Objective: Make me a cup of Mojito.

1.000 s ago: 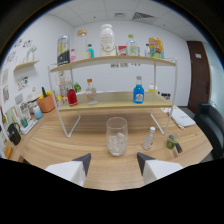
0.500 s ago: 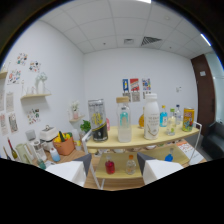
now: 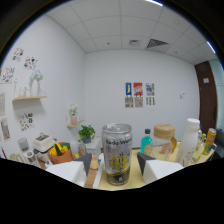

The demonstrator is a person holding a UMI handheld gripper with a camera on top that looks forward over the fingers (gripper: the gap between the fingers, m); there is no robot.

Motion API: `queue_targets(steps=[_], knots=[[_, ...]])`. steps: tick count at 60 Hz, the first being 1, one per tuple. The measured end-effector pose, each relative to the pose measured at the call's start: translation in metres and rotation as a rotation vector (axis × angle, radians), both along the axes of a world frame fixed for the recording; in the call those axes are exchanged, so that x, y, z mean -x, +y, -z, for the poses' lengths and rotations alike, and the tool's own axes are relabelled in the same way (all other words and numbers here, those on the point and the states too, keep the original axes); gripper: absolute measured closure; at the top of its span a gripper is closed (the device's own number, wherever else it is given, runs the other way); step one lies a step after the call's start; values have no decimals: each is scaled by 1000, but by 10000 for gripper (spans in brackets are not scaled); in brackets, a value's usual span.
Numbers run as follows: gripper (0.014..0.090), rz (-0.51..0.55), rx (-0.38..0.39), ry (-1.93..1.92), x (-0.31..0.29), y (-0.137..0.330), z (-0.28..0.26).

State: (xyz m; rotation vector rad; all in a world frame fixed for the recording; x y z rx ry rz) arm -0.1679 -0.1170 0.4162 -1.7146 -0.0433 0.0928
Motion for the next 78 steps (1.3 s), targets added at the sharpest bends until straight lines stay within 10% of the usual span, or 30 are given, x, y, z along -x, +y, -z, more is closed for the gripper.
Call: queue_targets(steps=[6,15,56,78], knots=[[242,12,2,-16,0,16,2],[512,54,-18,-47,-10,27,-2],[549,-103,-123,27,-23,-68,-37],[550,-29,78,36,-92,-110,137]])
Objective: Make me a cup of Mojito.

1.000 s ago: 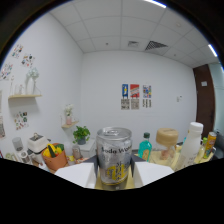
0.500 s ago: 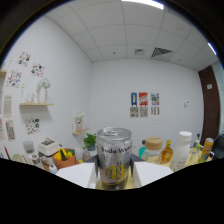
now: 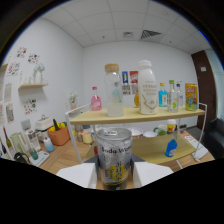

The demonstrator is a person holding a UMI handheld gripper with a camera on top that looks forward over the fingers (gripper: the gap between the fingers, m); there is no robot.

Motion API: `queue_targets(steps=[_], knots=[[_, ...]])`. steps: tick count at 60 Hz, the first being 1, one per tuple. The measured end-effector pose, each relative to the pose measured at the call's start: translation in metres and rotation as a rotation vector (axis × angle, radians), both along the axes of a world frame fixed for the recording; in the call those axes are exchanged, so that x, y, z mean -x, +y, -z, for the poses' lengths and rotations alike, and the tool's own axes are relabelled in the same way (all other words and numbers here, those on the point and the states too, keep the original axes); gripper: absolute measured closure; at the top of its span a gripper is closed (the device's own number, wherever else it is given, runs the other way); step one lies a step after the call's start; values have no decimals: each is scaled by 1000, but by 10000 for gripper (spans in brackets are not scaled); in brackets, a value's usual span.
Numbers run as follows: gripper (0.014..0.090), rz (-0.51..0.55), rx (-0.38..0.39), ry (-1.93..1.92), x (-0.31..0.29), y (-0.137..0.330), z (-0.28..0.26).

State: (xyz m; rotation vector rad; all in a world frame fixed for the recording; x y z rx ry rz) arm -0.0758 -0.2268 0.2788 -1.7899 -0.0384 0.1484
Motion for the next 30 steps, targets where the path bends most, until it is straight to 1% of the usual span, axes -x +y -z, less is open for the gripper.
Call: queue_targets(steps=[9,14,20,30], knots=[[552,13,38,2,-16,-2,66],[552,18,52,46,-21,-2,87],[550,29,72,179,-23,-1,96],[550,69,108,594,-25,5,85]])
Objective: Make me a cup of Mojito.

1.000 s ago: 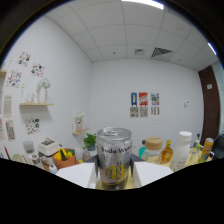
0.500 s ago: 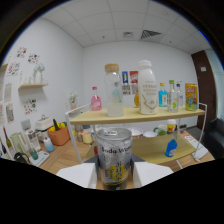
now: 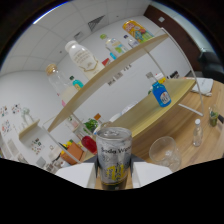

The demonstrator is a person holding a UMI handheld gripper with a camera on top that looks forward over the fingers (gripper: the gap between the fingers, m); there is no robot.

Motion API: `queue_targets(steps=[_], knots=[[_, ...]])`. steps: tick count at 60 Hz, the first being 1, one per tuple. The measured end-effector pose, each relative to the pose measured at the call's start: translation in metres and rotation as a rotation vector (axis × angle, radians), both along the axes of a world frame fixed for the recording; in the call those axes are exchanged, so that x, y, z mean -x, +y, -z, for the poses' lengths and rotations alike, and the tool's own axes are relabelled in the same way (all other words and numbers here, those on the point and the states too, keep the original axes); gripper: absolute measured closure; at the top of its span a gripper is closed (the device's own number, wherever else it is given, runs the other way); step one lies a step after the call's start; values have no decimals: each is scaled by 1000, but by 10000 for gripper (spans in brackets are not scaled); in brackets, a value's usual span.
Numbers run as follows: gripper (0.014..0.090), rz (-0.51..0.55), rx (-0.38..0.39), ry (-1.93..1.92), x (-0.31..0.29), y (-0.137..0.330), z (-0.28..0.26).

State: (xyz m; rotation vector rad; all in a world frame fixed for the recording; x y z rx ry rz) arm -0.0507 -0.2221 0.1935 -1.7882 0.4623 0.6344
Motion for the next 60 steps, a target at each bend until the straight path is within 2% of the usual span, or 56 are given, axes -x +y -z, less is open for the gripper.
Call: queue_targets(steps=[12,33,46,53,60], knots=[[554,66,41,568,-6,4,-21],[552,144,13,1339,-43,3,-39],[548,175,0,1577,-58,4,-37],[553,198,22,1583,-53,5,-29],[553,189,8,1467,-53,1,-33]])
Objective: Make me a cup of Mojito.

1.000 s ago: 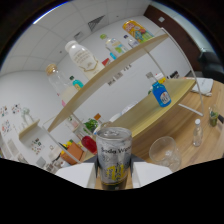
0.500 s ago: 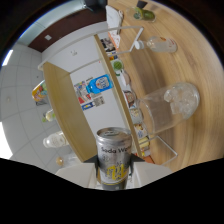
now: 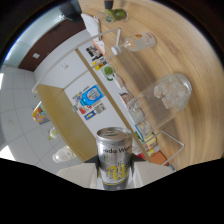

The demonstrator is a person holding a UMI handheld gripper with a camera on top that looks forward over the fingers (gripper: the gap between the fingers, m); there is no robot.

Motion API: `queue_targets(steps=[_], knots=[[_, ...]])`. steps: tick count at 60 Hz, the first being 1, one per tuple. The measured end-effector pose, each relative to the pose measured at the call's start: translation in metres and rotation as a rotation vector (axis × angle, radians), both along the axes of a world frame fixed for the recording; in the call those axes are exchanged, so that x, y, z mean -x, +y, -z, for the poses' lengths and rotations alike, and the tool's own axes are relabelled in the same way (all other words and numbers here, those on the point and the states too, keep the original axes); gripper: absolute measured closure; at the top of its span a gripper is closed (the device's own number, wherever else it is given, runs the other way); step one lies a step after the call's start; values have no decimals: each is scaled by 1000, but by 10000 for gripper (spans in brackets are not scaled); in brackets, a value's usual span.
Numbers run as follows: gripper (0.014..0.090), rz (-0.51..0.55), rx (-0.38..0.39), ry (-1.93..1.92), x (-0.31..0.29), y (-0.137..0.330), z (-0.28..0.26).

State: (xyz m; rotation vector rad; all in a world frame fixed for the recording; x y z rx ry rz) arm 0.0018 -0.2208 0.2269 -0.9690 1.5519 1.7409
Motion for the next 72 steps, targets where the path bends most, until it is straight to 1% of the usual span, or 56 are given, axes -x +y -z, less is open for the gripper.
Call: queue_targets(steps=[4,11,20,25,29,37,43,47,52,63,72], knots=[[551,-3,-18,-148,0,-2,-13],[551,9,-88,-526,1,-1,-49],[549,83,-167,-1185,11,-3,-95],[549,114,-177,-1481,22,-3,-98],[552,115,-180,-1663,35,3,-85],[553,20,-169,-1883,62,17,-29],[553,-74,-132,-1976,77,25,26],[551,-137,-92,-2007,81,27,60],[552,-192,-60,-2042,83,29,91],[551,-261,-38,-2059,86,27,125],[551,-270,-43,-2070,89,27,134]])
